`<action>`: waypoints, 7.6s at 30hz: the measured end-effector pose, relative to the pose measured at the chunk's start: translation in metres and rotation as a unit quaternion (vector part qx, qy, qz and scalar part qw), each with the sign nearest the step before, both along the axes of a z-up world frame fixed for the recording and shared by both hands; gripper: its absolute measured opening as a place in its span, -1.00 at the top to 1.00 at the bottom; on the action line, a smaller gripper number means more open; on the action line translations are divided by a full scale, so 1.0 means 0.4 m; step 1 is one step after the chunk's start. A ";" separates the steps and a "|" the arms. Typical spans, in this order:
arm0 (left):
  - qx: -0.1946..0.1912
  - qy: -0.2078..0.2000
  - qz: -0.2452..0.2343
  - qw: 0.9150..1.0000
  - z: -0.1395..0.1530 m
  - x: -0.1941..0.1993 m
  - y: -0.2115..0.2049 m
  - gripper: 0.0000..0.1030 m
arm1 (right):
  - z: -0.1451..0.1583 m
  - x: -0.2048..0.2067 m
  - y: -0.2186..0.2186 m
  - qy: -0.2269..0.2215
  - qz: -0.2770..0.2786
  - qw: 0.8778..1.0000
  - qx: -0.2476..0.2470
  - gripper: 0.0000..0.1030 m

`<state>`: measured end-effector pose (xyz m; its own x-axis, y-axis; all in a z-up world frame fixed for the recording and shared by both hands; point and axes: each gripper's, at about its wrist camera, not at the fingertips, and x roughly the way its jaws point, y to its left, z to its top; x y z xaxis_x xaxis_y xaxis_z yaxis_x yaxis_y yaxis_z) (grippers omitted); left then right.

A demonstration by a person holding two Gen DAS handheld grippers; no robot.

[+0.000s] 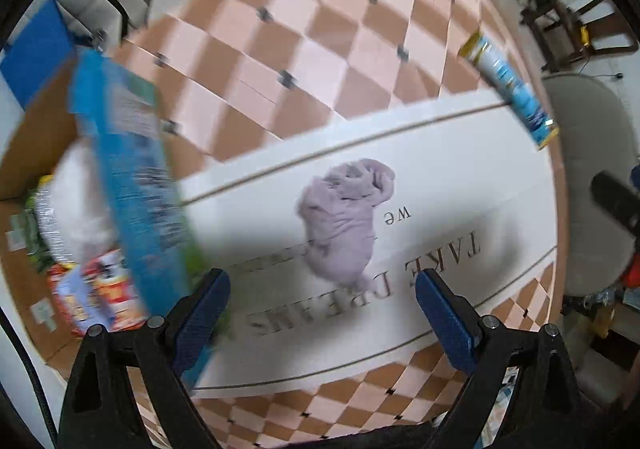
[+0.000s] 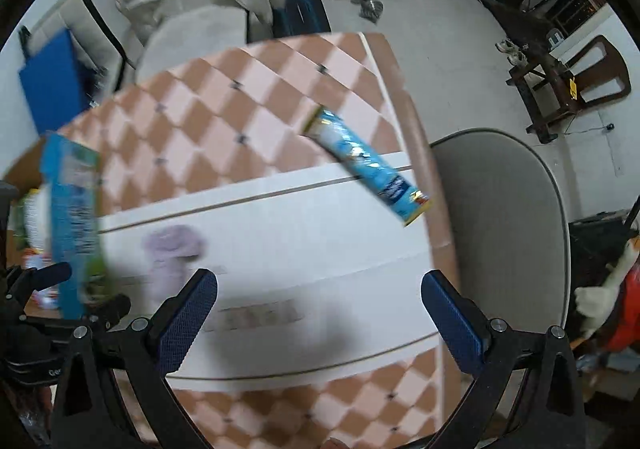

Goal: Organize soft objects

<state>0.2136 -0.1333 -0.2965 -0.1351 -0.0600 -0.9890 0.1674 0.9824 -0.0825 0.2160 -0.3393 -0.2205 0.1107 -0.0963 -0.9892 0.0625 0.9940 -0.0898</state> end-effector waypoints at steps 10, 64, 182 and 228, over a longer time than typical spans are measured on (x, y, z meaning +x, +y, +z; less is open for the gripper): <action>0.032 0.067 0.030 0.997 -0.188 0.036 -0.063 -0.85 | -0.243 0.208 -0.147 0.054 0.028 0.998 -0.030 -1.00; -0.059 -0.058 0.204 0.976 0.203 -0.114 0.671 0.42 | 0.039 -0.103 0.667 0.045 0.064 0.966 0.247 0.67; 0.059 -0.327 0.201 0.922 0.755 -0.609 0.736 -0.99 | 0.596 -0.531 0.747 -0.225 0.126 0.964 0.058 -1.00; 0.055 -0.324 0.194 0.924 0.743 -0.599 0.745 -0.99 | 0.619 -0.525 0.730 -0.231 0.108 0.966 0.049 -1.00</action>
